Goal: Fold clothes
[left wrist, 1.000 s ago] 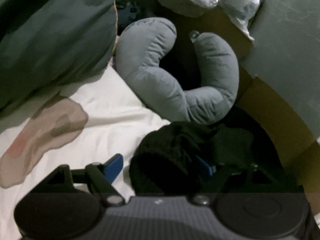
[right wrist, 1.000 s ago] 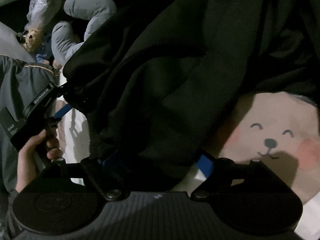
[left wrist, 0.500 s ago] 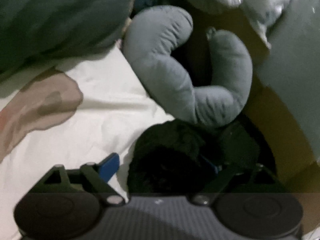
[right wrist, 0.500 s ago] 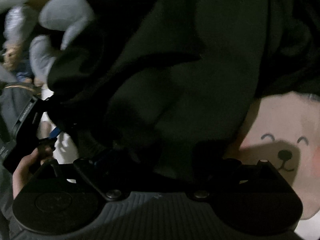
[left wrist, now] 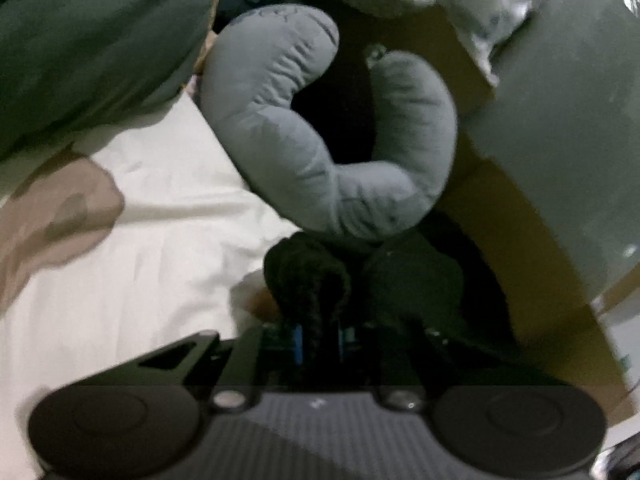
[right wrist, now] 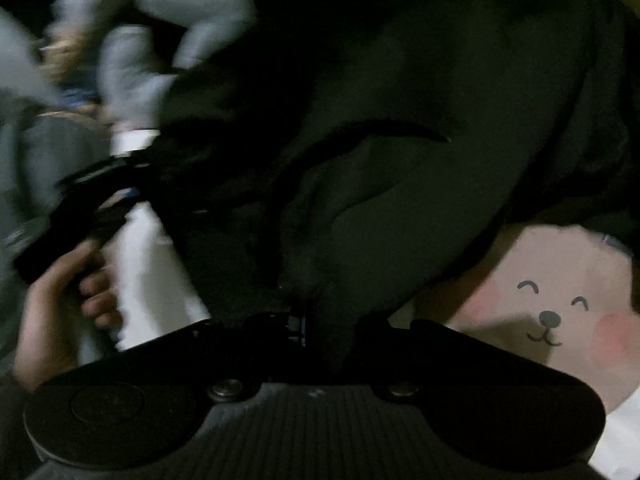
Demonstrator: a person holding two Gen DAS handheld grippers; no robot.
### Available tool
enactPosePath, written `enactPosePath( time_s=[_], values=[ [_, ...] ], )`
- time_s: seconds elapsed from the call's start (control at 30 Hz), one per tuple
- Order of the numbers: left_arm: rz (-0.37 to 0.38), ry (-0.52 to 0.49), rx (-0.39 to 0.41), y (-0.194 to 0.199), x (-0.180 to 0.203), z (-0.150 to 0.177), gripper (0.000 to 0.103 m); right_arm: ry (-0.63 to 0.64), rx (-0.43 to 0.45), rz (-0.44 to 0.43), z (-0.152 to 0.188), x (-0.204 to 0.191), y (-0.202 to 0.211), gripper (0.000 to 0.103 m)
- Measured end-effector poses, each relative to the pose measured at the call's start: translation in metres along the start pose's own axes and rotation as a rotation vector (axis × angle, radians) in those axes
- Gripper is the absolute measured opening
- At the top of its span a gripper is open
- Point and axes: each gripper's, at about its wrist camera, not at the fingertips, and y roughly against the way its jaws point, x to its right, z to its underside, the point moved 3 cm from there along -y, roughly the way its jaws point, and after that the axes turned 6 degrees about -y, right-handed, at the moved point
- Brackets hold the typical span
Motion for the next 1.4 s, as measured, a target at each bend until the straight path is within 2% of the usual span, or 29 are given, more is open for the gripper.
enactPosePath(
  time_s=[0.07, 0.23, 0.37, 0.57, 0.67, 0.9, 1.03, 1.13, 1.27, 1.4],
  values=[
    [0.038, 0.015, -0.005, 0.018, 0.014, 0.006, 0.015, 0.002, 0.027, -0.038, 0.000, -0.001, 0.030, 0.010],
    [0.086, 0.025, -0.030, 0.064, 0.047, 0.034, 0.015, 0.023, 0.063, -0.020, 0.004, 0.001, 0.101, 0.010],
    [0.091, 0.103, -0.046, 0.111, 0.067, 0.066, 0.015, 0.052, 0.050, -0.029, 0.009, 0.006, 0.166, 0.010],
    [0.109, 0.147, -0.052, 0.182, 0.114, 0.101, 0.014, 0.065, 0.030, -0.095, 0.015, 0.024, 0.249, 0.010],
    [0.099, 0.213, -0.073, 0.227, 0.149, 0.110, 0.014, 0.050, 0.039, -0.133, 0.015, 0.031, 0.313, 0.010],
    [0.139, 0.202, -0.140, 0.305, 0.245, 0.081, 0.014, -0.014, 0.037, -0.235, 0.009, 0.032, 0.431, 0.010],
    [0.146, 0.231, -0.190, 0.346, 0.304, 0.055, 0.014, -0.076, 0.037, -0.261, 0.002, 0.029, 0.502, 0.010],
    [0.171, 0.216, -0.226, 0.373, 0.351, 0.030, 0.014, -0.101, 0.052, -0.275, -0.001, 0.022, 0.556, 0.010],
    [0.250, 0.143, -0.297, 0.397, 0.426, -0.006, 0.014, -0.135, 0.108, -0.313, -0.005, 0.010, 0.649, 0.010],
    [0.323, 0.060, -0.351, 0.410, 0.488, -0.028, 0.014, -0.186, 0.182, -0.323, -0.003, 0.013, 0.710, 0.010]
  ],
)
